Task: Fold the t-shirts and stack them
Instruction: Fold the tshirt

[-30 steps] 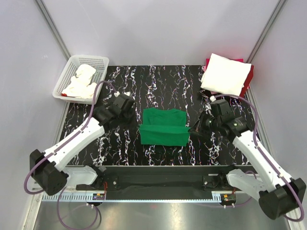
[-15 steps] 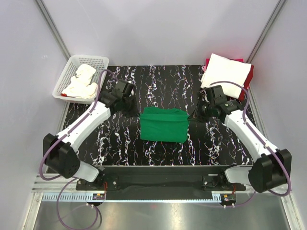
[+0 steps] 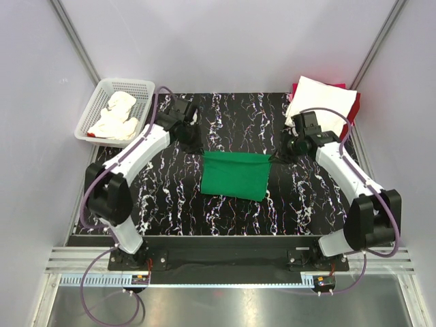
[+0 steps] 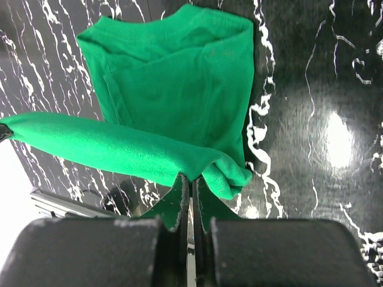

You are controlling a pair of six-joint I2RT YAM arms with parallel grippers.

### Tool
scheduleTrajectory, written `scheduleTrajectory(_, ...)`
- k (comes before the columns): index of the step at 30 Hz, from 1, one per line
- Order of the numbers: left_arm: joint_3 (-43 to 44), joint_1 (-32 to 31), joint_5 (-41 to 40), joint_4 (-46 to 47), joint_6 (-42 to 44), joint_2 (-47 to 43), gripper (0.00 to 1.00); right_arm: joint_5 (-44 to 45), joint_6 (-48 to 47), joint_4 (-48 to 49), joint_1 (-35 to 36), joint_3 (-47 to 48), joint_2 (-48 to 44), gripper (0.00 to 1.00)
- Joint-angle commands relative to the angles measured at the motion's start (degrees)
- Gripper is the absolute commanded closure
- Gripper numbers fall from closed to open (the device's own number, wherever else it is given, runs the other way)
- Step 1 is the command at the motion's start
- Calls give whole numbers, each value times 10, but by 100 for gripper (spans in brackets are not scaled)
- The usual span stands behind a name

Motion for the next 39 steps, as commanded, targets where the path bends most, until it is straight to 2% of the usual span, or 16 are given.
scheduleTrajectory(1,54,20,-4,-22,31,33,99,3,-23,22,-16,31,28,100)
scheduleTrajectory(9,151,36,4,-40,45,157,98,-25,-30,37,-28,102,168,100)
scheduleTrajectory(12,200,46,8,-55,51,219,88,-21,-28,26,-33,145,230,97)
scheduleTrajectory(14,259,52,10,-69,56,278,84,-19,-27,21,-38,184,263,87)
scheduleTrajectory(15,285,60,14,-80,58,299,79,-21,-34,19,-40,200,295,68)
scheduleTrajectory(17,379,72,29,-114,62,360,73,-13,-37,-13,-50,270,347,50)
scheduleTrajectory(18,410,77,34,-126,62,376,62,-13,-42,-24,-54,294,361,45)
scheduleTrajectory(19,440,81,46,-147,62,391,59,-22,-46,-39,-62,337,372,38)
scheduleTrajectory(22,489,95,59,-156,45,393,53,-35,-61,-68,-70,389,389,33)
scheduleTrajectory(24,443,97,52,-124,40,340,51,-35,-72,-76,-72,407,369,32)
scheduleTrajectory(28,326,95,36,-79,38,236,51,-69,-62,-41,-72,334,290,32)
scheduleTrajectory(31,210,86,26,-50,37,161,52,-156,-29,52,-67,157,198,36)
scheduleTrajectory(33,163,69,26,-19,37,110,55,-207,-4,131,-48,83,132,43)
scheduleTrajectory(35,102,43,33,5,39,69,58,-212,5,153,-24,7,92,54)
scheduleTrajectory(36,85,35,38,28,38,59,59,-212,12,171,1,-12,85,62)
scheduleTrajectory(39,34,-1,54,74,26,37,61,-221,33,216,24,-74,84,75)
